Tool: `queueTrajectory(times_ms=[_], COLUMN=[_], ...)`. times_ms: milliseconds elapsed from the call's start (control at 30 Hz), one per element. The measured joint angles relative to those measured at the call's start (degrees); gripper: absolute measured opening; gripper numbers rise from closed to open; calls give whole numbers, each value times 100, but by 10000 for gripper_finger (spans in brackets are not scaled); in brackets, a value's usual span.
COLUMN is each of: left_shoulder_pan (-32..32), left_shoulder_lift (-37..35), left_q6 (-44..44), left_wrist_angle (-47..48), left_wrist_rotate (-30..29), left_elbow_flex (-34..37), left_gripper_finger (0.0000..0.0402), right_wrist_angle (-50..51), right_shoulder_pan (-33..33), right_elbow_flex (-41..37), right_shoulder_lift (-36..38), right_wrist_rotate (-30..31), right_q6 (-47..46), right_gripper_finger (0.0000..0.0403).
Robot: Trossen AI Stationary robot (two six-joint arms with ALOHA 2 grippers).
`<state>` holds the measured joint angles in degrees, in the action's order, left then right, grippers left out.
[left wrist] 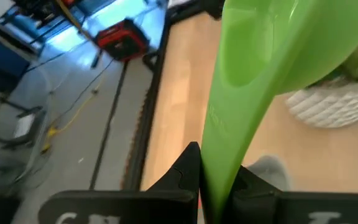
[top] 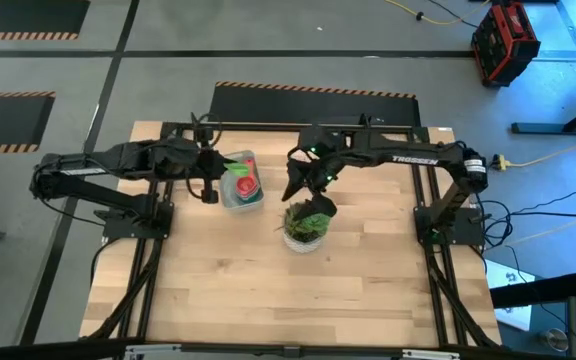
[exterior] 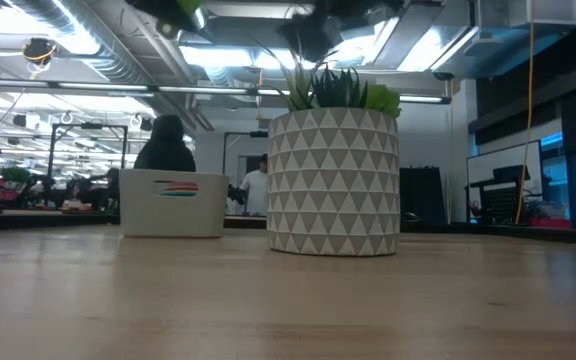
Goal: Nest measuring cups in basket
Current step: Stack the green measuring cup on top of the red measuring cup in the gray bin
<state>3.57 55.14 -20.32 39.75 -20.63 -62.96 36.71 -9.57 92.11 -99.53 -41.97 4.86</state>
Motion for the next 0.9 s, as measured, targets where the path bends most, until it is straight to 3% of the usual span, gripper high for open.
queueTrajectory(times_ms=[100,267,467,667,900], left_shoulder_pan=[-5,-141,-379,-566,-836], left_shoulder_lift=[62,109,272,575,1055], left_q6=[-107,-191,-749,-1385,-1936], left_wrist_angle=[228,244,240,506,520], left_wrist_rotate=[-229,-287,-723,-1324,-1875], left_elbow_flex=[0,0,0,0,0], left_gripper_finger=[1,1,1,4,8], right_wrist_angle=[-235,-967,-2025,-2253,-2333], right_shoulder_pan=[-275,-721,-968,-983,-821], right_elbow_flex=[-384,-689,-814,-814,-814], right_shoulder_lift=[8,31,31,31,31], right_wrist_rotate=[-372,-423,-423,-430,388], right_q6=[-257,-1028,-2757,-3857,-4355], right_gripper_finger=[362,362,362,362,362])
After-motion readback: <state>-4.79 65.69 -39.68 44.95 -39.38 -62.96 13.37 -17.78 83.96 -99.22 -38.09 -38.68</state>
